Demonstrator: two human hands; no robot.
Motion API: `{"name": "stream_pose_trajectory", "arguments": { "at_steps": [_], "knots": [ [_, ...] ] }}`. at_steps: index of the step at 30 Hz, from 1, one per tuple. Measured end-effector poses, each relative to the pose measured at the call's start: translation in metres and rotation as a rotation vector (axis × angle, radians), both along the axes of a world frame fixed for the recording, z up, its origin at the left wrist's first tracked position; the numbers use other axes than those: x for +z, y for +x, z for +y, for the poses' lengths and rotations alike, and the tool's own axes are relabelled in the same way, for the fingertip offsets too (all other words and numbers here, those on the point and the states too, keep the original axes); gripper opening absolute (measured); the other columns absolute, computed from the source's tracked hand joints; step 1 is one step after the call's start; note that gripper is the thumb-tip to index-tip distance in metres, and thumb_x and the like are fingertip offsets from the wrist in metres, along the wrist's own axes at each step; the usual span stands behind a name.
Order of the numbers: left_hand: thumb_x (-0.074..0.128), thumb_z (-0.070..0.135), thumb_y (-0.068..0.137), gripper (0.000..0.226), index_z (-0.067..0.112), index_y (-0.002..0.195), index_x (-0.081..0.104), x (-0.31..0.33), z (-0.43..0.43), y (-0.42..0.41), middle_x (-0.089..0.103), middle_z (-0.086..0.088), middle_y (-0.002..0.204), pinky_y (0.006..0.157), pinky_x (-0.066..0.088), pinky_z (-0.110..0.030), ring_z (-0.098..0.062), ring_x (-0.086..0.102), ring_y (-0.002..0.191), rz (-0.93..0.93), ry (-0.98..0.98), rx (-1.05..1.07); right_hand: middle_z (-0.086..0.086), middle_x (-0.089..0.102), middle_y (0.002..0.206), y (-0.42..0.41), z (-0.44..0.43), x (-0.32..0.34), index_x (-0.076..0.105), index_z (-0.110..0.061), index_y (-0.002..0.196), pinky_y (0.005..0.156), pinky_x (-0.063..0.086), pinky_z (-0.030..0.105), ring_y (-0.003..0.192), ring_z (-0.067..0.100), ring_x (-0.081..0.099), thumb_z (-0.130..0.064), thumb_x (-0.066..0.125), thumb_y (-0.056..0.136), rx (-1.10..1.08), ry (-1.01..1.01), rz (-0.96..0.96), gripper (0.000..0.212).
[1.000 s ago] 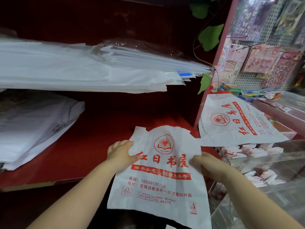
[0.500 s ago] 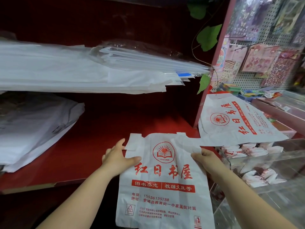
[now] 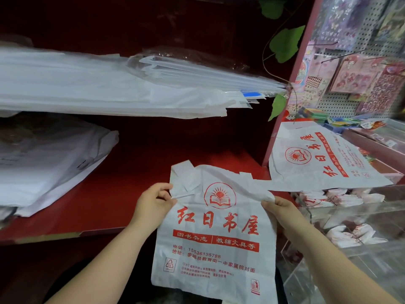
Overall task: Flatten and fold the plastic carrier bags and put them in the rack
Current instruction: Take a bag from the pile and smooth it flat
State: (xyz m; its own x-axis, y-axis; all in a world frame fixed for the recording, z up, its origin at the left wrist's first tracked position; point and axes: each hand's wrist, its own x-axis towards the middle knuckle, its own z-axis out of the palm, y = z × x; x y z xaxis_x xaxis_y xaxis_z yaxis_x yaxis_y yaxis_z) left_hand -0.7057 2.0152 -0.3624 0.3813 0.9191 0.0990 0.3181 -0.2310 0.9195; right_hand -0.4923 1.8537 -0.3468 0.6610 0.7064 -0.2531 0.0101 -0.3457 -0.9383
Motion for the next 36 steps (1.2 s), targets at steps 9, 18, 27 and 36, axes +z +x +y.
{"name": "stream_pose_trajectory", "arguments": {
  "at_steps": [9,18,27,36],
  "knots": [
    [0.061,0.009,0.085,0.006,0.007,0.082,0.066,0.017,0.005,-0.016,0.07,-0.003,0.061,0.048,0.052,-0.021,-0.013,0.066,0.053,-0.126,-0.599,-0.171,0.006,0.069,0.077,-0.004,0.003,0.003,0.062,-0.01,0.083,0.069,0.05,0.032,0.074,0.022,0.064,-0.012,0.047,0.094,0.058,0.064,0.029,0.019],
    [0.046,-0.009,0.087,0.034,0.011,0.077,0.072,0.047,0.001,-0.037,0.072,-0.003,0.069,0.055,0.054,-0.019,-0.011,0.068,0.061,-0.335,-0.432,-0.404,0.012,0.07,0.078,0.0,-0.017,0.029,0.067,-0.009,0.086,0.051,0.055,0.026,0.063,0.018,0.069,-0.021,0.072,0.073,0.184,0.29,0.191,0.018],
    [0.029,0.024,0.098,0.06,0.008,0.058,0.071,0.079,-0.005,-0.038,0.068,-0.007,0.06,0.05,0.05,-0.02,-0.017,0.064,0.053,-0.344,-0.45,-0.436,0.007,0.068,0.067,-0.004,-0.032,0.065,0.066,-0.009,0.074,0.051,0.055,0.024,0.056,0.015,0.066,-0.001,0.052,0.087,0.221,0.276,-0.125,0.021],
    [0.063,-0.005,0.079,0.022,0.017,0.081,0.06,0.085,0.005,-0.033,0.068,0.003,0.071,0.055,0.052,-0.017,-0.007,0.065,0.061,-0.324,-0.074,-0.19,-0.04,0.062,0.077,-0.021,-0.036,0.055,0.063,-0.048,0.046,0.062,0.046,0.004,0.079,-0.015,0.059,0.032,0.041,0.066,0.243,0.501,-0.659,0.086]
  ]
}}
